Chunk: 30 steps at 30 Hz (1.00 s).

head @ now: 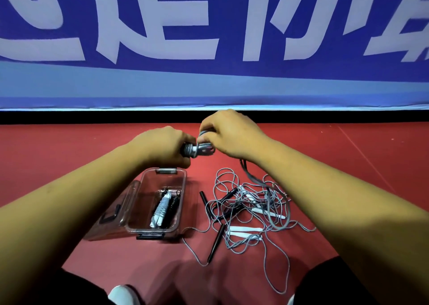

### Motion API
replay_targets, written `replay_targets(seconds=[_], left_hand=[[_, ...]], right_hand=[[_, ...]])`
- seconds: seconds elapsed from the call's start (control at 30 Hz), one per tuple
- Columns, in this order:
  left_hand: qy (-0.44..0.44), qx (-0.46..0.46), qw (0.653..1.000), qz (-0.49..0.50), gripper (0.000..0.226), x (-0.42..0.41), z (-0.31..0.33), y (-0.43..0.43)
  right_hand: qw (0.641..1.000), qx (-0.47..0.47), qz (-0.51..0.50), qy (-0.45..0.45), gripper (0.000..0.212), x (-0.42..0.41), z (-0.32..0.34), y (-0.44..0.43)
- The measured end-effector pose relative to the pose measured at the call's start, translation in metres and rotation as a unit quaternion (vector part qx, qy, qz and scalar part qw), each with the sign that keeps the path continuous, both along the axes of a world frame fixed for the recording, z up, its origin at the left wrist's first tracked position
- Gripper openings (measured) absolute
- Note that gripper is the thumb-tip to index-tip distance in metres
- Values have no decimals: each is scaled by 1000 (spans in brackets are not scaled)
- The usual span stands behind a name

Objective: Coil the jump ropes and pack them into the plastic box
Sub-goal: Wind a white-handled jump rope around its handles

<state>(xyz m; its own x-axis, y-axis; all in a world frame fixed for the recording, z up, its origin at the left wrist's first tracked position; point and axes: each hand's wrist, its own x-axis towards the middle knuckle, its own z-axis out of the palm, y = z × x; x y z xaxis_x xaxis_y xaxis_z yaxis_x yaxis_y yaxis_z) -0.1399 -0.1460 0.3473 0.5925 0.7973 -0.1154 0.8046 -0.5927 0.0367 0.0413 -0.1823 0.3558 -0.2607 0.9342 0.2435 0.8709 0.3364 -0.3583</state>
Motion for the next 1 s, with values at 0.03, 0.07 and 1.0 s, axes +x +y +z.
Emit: replay_targets(seconds=[0.03, 0.07, 1.0], left_hand=[[-1, -10, 1000, -16, 23, 2, 2, -4], [2, -8, 1000, -27, 29, 5, 3, -7], [-425, -117, 885, 154, 22, -6, 17, 9]], right_hand=[[1000, 5, -7, 17, 15, 4, 1, 1], [999, 1, -12, 40, 17, 8, 2, 3], [983, -133, 17, 124, 9, 9, -12, 0]])
